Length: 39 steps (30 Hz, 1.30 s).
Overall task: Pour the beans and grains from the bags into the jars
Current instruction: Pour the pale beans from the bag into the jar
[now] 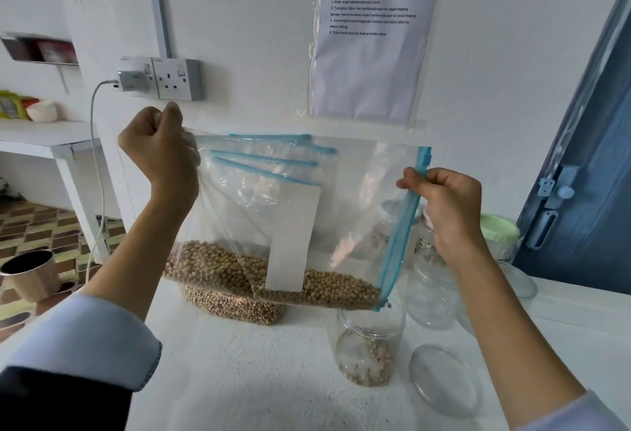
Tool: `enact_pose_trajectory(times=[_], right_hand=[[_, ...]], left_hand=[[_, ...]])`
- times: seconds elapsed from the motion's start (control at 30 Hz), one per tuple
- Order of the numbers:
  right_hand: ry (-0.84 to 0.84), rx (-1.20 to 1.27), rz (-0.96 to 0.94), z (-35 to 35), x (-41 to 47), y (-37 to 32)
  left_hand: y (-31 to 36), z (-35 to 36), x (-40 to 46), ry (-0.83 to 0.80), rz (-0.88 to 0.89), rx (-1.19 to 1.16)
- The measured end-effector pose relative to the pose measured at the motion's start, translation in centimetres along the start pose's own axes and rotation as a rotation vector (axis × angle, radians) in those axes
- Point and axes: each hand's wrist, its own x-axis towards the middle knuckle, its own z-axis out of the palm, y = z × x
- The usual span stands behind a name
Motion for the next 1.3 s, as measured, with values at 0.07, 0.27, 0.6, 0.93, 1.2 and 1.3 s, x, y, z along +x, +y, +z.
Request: enact_pose_trajectory(times=[0.07, 0.27, 0.6, 0.93, 1.2, 1.3], right_hand=[[0.029, 0.015, -0.009, -0.1, 0.1, 0.1], [0.055, 0.008, -0.019, 0.6, -0.3, -0.1], [0.077, 0.045, -0.049, 1.3, -0.3, -0.5], [0.002, 0.058, -0.042, 2.0, -0.8, -0.5], [0.015, 0.088, -0.045, 1.9, -0.8, -0.5], [-0.018, 0.075, -0.030, 1.9, -0.9, -0.5]], left_hand=[[0.1, 0.0, 0.1, 0.002, -0.003, -0.011], [0.4, -0.1, 0.6, 0.009, -0.009, -0.017], [1.3, 0.0, 1.2, 0.049, 0.006, -0.022], [1.9, -0.3, 1.5, 0.073, 0.007, -0.045], [1.8, -0.6, 1.5, 0.062, 0.010, -0.058], [1.8, -0.6, 1.5, 0.053, 0.017, -0.043]])
